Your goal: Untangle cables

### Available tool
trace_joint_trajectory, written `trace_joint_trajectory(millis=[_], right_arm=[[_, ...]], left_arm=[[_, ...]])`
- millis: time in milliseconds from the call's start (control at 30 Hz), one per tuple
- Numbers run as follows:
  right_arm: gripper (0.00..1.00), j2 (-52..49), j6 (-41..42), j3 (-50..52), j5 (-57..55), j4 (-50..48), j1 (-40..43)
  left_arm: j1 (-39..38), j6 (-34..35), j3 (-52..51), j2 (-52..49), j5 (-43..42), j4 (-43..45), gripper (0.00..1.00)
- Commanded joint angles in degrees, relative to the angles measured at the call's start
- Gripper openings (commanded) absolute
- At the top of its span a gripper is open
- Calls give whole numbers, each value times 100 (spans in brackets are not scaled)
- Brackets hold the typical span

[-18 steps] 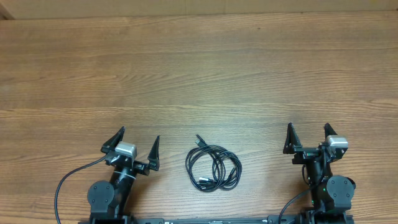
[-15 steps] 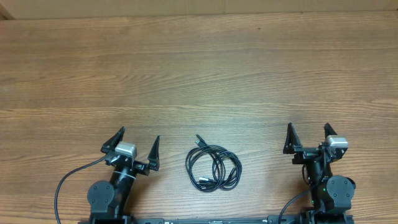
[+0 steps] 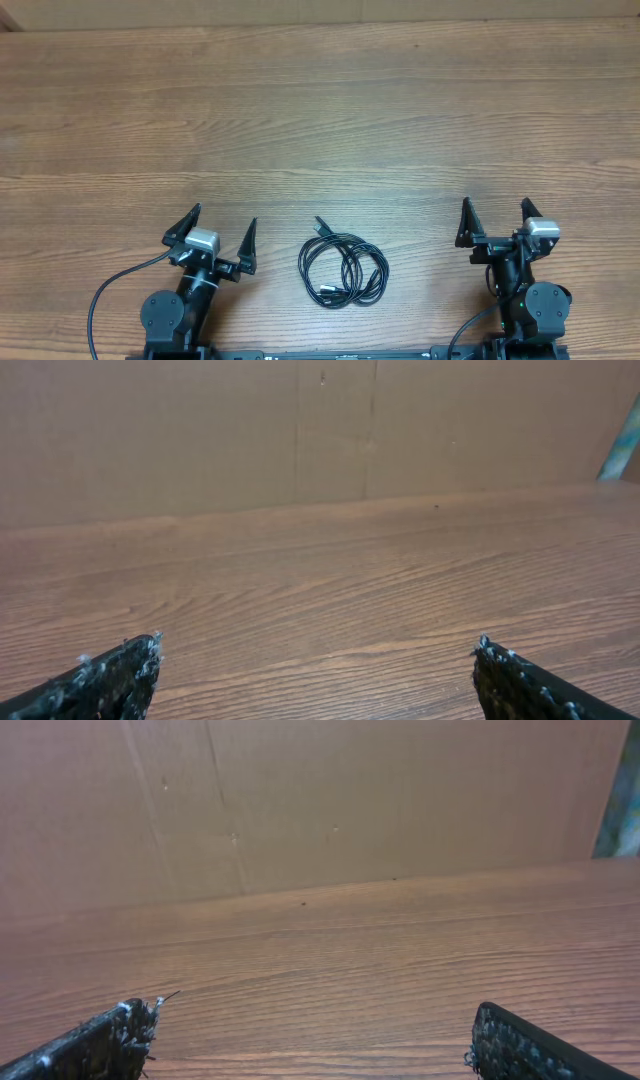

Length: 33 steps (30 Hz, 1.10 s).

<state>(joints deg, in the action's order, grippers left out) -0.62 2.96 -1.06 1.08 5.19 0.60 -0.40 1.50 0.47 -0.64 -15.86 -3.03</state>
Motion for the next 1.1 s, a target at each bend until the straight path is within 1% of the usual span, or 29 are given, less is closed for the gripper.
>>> trace_joint_trajectory(millis=[0,967,1000,1067], right_arm=[[100,46,2,61,-39,-35,-22],[100,46,2,61,-39,-35,-22],[100,46,2,61,-39,-35,-22],[100,46,2,61,-39,-35,-22]], left_arm=[[-39,39,-20,37,-13,4,100],[-39,46,-20,37,-28,26,100],[-39,63,-17,37,-28,35,100],[-39,330,-7,37,-28,48,100]])
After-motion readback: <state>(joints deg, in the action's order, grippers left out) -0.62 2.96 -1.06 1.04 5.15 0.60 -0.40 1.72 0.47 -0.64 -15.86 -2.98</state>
